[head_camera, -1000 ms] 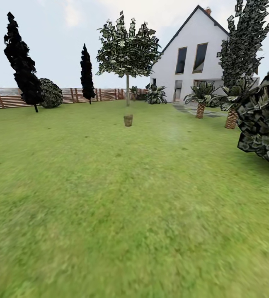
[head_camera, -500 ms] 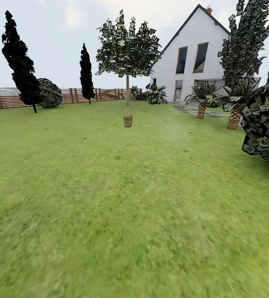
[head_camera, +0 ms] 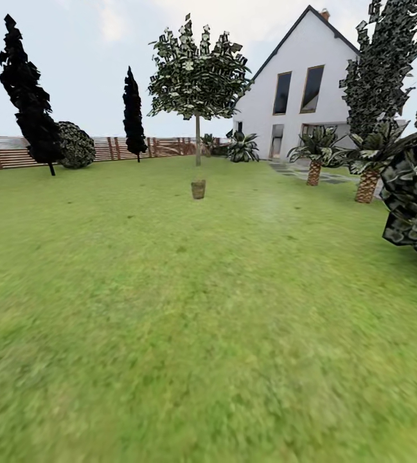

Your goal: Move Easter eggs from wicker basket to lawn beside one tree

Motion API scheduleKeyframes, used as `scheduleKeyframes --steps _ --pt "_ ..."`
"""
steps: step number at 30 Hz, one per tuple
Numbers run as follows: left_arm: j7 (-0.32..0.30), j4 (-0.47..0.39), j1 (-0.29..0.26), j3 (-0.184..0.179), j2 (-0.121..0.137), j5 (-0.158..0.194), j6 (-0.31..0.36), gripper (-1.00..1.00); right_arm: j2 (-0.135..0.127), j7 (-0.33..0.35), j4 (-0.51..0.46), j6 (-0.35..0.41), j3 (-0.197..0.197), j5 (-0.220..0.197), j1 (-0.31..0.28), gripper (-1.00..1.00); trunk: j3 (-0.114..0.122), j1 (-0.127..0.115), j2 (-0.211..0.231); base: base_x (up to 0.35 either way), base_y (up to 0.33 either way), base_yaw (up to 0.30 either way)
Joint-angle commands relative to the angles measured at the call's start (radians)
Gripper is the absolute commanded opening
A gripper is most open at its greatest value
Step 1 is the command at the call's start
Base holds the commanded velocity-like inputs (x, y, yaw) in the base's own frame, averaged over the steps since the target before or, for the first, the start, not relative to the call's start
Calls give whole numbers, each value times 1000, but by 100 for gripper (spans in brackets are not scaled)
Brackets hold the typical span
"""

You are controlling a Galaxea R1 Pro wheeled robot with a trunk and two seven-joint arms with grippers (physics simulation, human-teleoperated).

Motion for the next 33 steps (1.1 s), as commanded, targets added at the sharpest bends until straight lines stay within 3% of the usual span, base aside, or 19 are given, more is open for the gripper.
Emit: scheduleKeyframes --steps 1,33 --pt "-1 -2 1 1 0 0 1 100 0 -2 3 -2 2 0 -1 100 -1 1 0 330 0 0" --pt "-1 -2 1 1 0 0 1 100 0 -2 3 -2 2 0 -1 100 -1 1 0 330 0 0"
